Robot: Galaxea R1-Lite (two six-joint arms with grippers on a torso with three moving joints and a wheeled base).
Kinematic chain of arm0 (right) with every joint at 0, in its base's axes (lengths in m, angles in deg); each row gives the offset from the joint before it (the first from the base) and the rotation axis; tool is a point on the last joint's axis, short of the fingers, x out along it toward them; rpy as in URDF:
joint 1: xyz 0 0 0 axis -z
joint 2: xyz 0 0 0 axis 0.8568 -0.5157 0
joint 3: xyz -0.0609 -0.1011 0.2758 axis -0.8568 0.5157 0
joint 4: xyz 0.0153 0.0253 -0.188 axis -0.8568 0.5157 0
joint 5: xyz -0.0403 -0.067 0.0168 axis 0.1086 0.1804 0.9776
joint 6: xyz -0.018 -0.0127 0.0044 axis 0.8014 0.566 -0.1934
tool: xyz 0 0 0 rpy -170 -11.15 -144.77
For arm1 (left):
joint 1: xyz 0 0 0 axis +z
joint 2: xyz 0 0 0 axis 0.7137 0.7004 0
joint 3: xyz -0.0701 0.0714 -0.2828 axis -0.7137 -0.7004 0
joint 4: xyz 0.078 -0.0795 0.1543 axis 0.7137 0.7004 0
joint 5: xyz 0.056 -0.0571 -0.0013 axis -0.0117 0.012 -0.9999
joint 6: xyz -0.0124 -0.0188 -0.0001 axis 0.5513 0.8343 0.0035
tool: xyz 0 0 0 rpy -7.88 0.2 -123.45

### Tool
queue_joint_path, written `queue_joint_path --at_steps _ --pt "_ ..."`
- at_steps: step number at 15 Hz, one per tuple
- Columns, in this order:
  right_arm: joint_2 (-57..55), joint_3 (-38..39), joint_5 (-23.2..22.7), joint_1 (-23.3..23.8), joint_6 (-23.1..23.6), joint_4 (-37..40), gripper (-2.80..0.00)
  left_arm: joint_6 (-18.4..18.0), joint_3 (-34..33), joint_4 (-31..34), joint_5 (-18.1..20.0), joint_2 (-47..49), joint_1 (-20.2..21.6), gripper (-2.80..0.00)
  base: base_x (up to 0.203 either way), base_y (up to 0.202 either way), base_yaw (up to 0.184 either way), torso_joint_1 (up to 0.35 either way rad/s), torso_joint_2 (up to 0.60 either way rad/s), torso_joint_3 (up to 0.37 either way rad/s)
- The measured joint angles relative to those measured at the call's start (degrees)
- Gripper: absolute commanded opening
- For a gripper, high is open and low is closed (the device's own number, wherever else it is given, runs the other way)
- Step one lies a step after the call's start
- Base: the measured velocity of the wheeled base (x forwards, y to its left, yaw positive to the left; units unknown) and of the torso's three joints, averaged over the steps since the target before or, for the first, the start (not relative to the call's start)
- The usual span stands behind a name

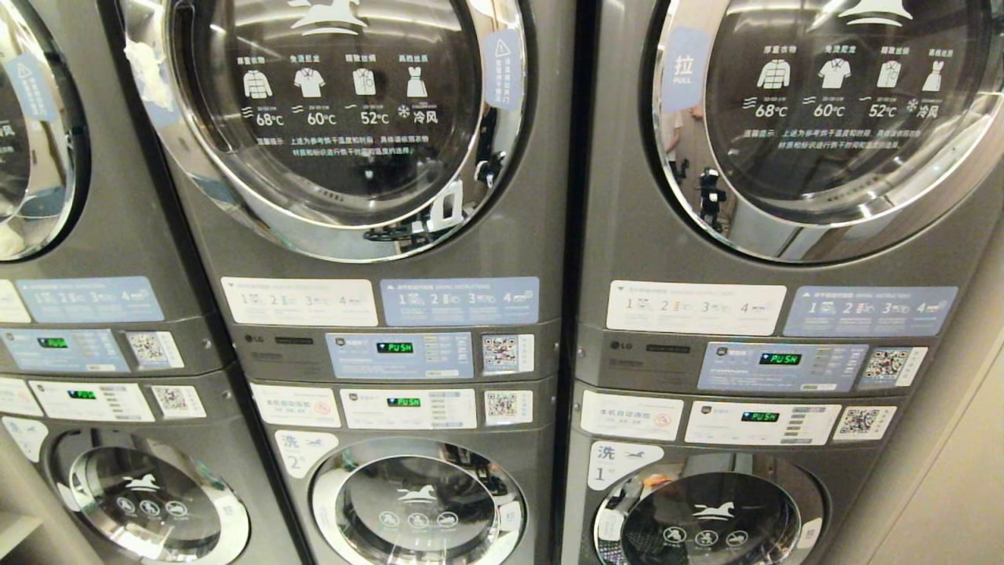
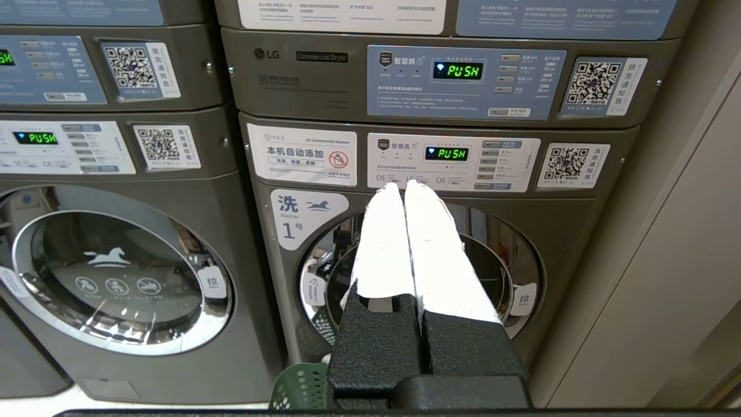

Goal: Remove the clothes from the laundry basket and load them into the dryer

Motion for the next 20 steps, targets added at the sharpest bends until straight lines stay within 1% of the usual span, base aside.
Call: queue_joint_path --at_steps 4,13,20 --pt "0.00 0.00 0.00 -0.02 0.00 -0.01 -2.80 -1.76 -0.11 -0.06 0.02 -2.86 0.07 -2.80 0.000 0.000 0.000 0.000 0.00 0.000" --pt "0.00 0.00 0.00 0.00 0.00 -0.01 -2.80 -1.38 -0.13 0.01 -0.55 -3.34 0.11 -2.80 0.000 0.000 0.000 0.000 0.00 0.000" --pt "0.00 0.00 0.00 0.00 0.02 -0.01 -2.80 -1.25 -0.13 -0.04 0.09 -3.36 0.11 -2.80 0.000 0.000 0.000 0.000 0.00 0.000"
